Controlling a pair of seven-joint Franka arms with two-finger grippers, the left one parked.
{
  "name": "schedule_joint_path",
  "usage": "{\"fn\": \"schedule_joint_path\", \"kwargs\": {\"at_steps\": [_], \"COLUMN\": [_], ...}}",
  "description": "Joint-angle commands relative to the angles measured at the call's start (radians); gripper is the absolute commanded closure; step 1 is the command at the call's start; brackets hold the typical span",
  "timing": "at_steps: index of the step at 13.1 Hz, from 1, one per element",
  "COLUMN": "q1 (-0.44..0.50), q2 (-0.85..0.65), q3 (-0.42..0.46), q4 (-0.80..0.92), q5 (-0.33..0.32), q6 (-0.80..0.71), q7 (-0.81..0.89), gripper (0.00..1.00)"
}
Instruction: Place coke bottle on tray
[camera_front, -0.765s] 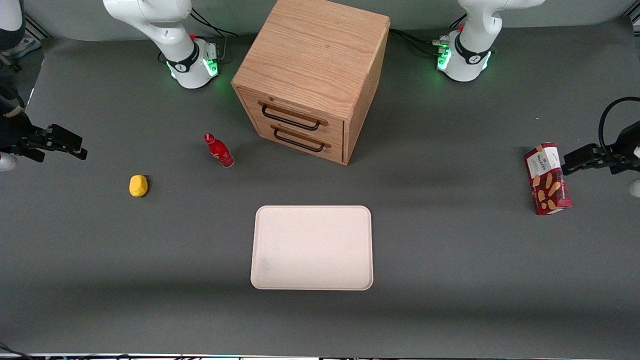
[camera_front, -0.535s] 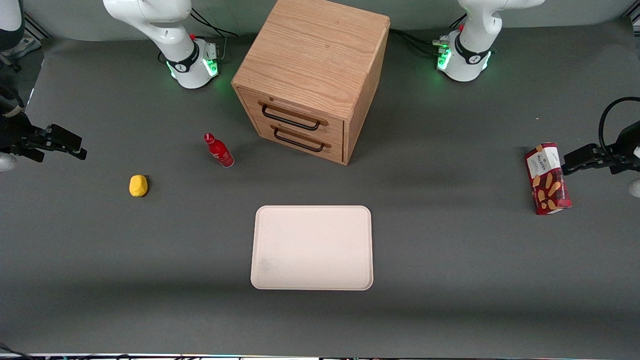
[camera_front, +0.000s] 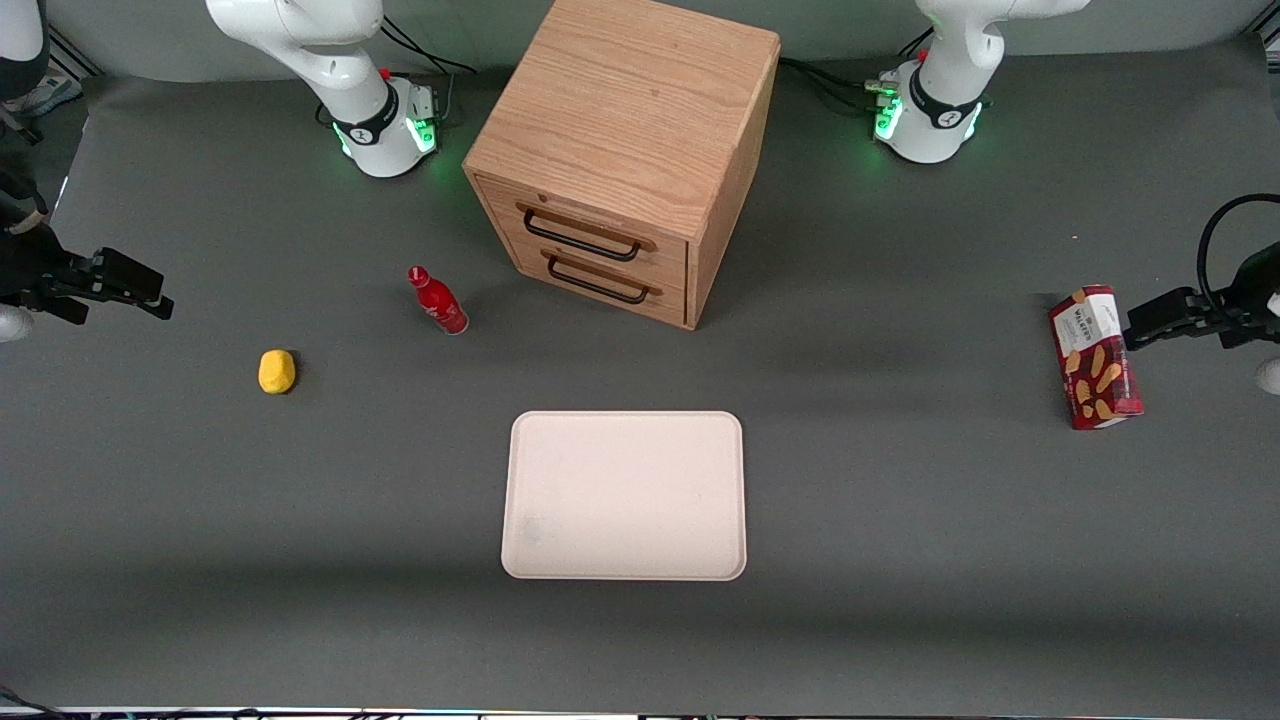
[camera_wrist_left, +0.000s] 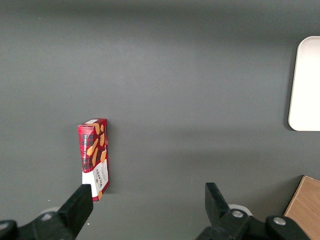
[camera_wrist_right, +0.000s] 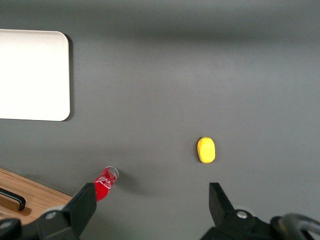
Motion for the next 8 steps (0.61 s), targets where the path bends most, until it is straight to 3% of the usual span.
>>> {"fn": "schedule_joint_path", "kwargs": {"at_steps": [1,4,8], "q1": [0.006,0.013,0.136], "q2": [-0.003,-0.022,-0.086], "q3": [-0.001,0.000,-0.021], "q4": [0.015,0.008,-0.054], "q5": [0.009,0.019,0.016], "q6": [-0.024,-0.077,-0.076], "q7": [-0.019,-0.003,0.117], "gripper": [0.00,0.00,0.00]}}
